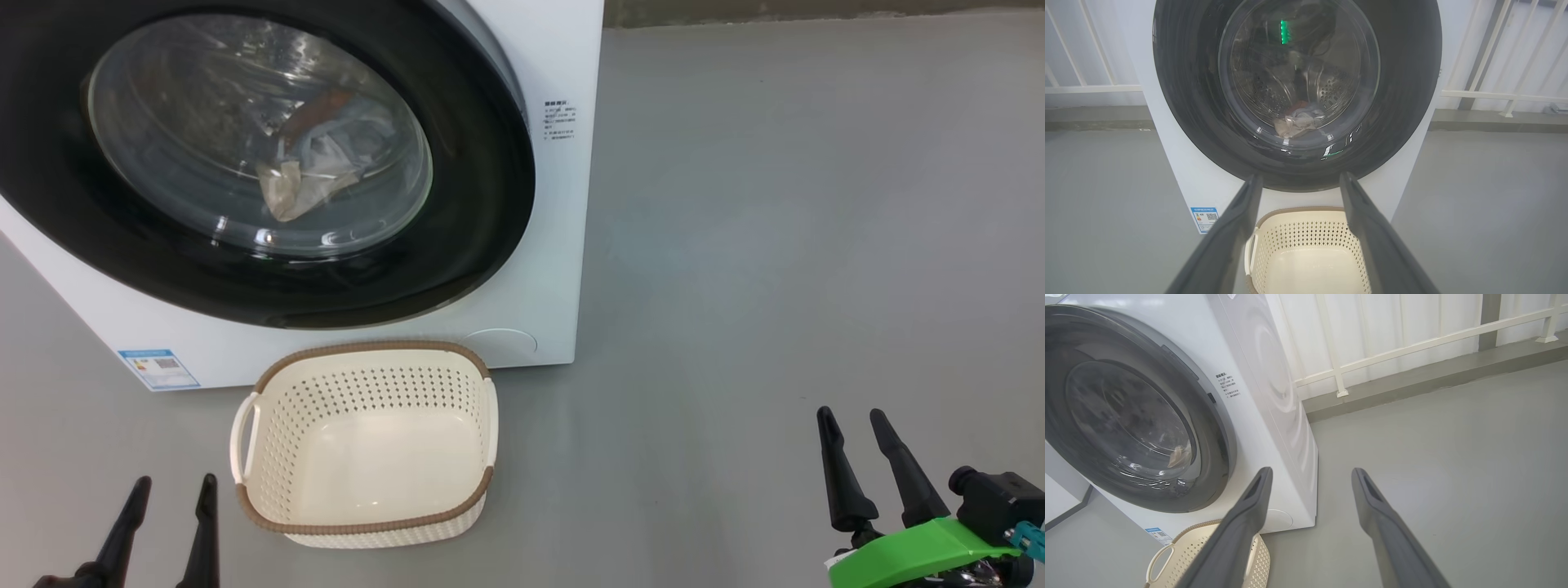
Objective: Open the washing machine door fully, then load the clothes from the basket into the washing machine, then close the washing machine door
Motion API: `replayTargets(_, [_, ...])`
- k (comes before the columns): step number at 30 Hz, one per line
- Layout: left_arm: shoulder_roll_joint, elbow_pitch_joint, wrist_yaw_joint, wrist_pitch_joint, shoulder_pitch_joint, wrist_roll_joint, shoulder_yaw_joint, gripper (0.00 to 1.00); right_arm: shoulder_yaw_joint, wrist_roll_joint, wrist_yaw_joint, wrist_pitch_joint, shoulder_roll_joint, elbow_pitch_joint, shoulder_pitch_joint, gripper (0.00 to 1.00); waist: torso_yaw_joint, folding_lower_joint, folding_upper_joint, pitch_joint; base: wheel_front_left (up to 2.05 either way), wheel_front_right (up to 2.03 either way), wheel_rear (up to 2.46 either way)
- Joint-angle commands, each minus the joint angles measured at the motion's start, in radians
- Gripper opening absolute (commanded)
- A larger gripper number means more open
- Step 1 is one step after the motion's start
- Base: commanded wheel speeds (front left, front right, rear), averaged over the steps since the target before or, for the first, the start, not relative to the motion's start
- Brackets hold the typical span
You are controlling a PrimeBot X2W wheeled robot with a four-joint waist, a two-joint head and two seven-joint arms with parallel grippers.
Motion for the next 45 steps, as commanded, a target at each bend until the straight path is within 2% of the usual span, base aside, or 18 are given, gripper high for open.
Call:
replayTargets(1, [0.028, -0.013, 0.001, -0.006, -0.017, 0.004, 0.042, 1.00, 0.014, 0.001, 0.000, -0.005, -0.019, -0.029, -0.001, 1.00, 0.001, 0.0000, 0.0000, 0.002, 0.00, 0.00, 0.00])
replayTargets(35, [0.023, -0.032, 0.001, -0.006, -0.026, 0.013, 0.073, 1.00, -0.004, -0.018, 0.000, -0.005, -0.006, -0.042, 0.000, 1.00, 0.005, 0.0000, 0.0000, 0.023, 0.00, 0.00, 0.00])
replayTargets(36, [0.004, -0.006, 0.000, 0.000, -0.001, 0.000, 0.035, 0.00, -0.027, -0.009, 0.000, 0.000, 0.005, -0.015, 0.006, 0.00, 0.006, 0.0000, 0.0000, 0.023, 0.00, 0.00, 0.00])
replayTargets(41, [-0.032, 0.038, 0.000, 0.002, 0.000, 0.000, 0.022, 0.00, -0.023, -0.010, 0.000, 0.000, 0.026, 0.035, 0.014, 0.00, 0.006, 0.0000, 0.0000, 0.023, 0.00, 0.00, 0.00])
replayTargets(45, [-0.036, 0.037, 0.000, 0.015, -0.005, -0.042, 0.026, 0.00, -0.026, 0.027, 0.000, 0.011, 0.027, 0.031, 0.011, 0.00, 0.007, 0.0008, 0.0000, 0.021, 0.00, 0.00, 0.00])
